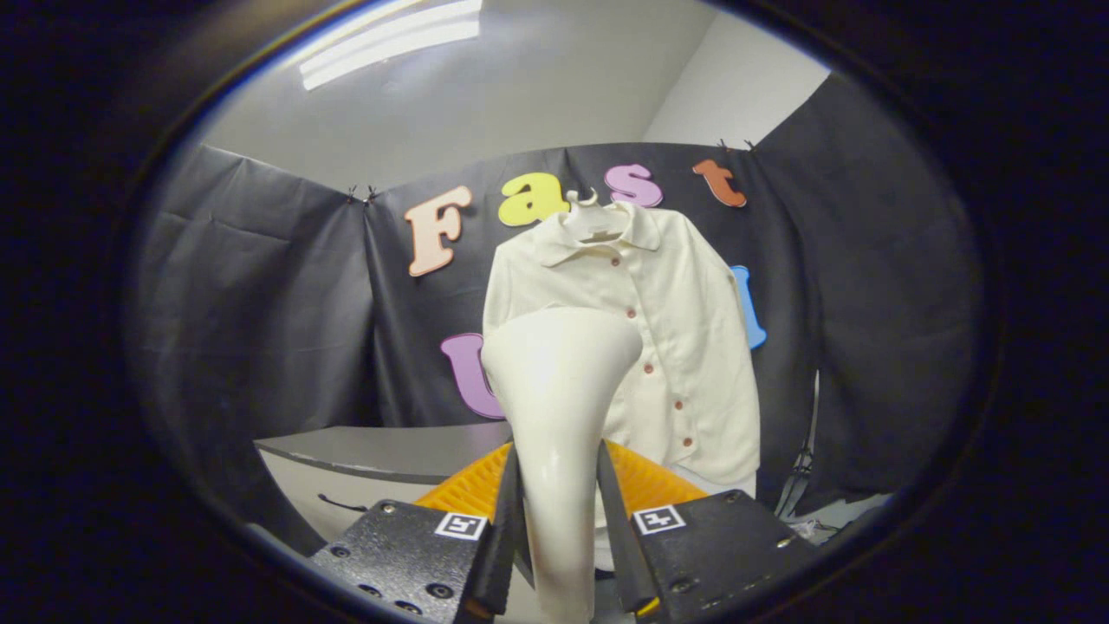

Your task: Iron the clothes twice with a garment steamer, once on the left side and once on the right side.

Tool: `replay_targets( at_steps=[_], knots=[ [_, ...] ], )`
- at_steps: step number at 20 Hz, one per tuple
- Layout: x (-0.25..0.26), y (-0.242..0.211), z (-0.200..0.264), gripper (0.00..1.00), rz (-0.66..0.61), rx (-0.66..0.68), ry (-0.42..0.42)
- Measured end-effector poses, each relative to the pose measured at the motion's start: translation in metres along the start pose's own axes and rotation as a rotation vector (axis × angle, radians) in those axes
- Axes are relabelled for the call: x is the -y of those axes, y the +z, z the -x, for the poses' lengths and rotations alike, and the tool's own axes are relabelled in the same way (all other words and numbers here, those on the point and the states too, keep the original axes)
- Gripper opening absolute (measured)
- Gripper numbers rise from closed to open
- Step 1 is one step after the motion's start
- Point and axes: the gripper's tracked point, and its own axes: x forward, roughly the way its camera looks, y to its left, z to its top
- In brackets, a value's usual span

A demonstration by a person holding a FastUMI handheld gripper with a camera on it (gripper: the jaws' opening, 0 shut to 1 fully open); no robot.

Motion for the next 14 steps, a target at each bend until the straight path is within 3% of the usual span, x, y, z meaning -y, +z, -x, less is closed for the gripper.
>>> replay_targets(
  at_steps=[3,7,14],
  knots=[
    [-0.033,-0.006,-0.002,0.47,0.017,-0.042,-0.040],
    [-0.088,-0.009,0.006,0.47,0.112,-0.077,-0.001],
    [-0.164,-0.008,0.039,0.48,0.036,-0.096,0.074]
  ],
)
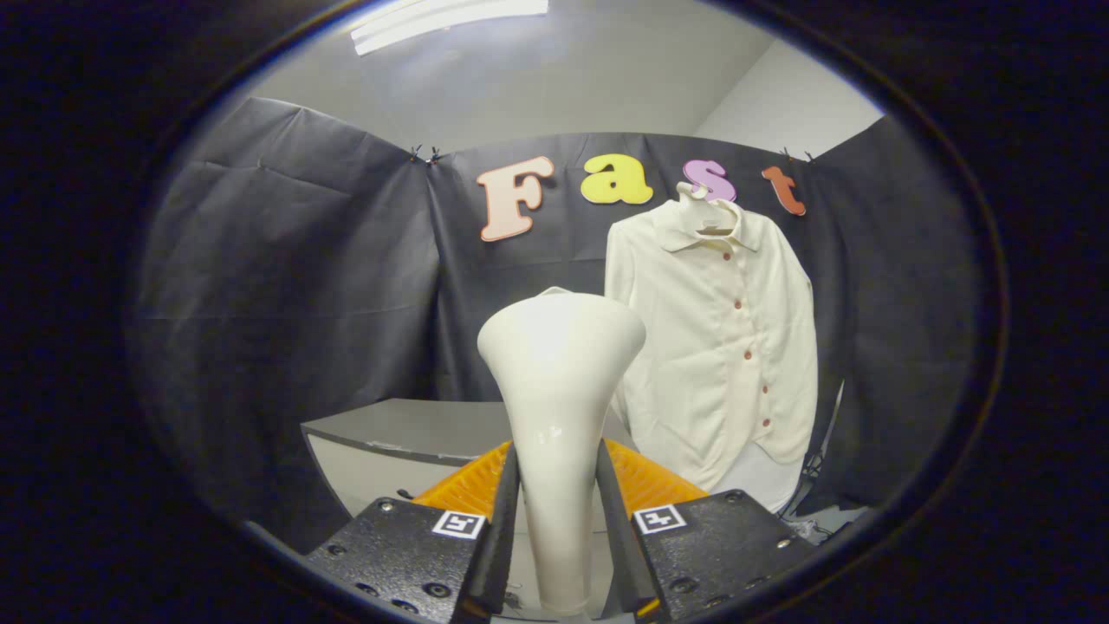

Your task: Iron the clothes twice with a garment steamer, once on the left side and once on the right side.

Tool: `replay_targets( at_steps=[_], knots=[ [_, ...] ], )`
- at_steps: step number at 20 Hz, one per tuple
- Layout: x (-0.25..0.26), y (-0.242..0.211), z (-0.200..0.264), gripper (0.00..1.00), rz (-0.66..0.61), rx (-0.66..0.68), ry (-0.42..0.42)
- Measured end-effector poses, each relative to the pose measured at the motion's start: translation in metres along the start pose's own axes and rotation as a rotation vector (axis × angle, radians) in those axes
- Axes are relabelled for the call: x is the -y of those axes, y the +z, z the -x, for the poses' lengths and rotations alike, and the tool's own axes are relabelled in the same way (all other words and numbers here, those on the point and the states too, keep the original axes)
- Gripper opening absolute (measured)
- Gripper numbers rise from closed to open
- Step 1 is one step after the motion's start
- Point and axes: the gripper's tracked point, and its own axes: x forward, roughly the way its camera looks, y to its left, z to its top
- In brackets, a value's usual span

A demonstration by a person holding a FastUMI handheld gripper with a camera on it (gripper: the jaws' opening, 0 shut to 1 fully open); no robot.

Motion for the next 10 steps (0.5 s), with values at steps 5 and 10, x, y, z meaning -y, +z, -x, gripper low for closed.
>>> replay_targets(
  at_steps=[5,10],
  knots=[
    [-0.015,0.011,0.038,0.48,-0.038,0.059,0.006],
    [-0.015,0.003,0.063,0.48,-0.016,0.062,-0.015]
  ],
)
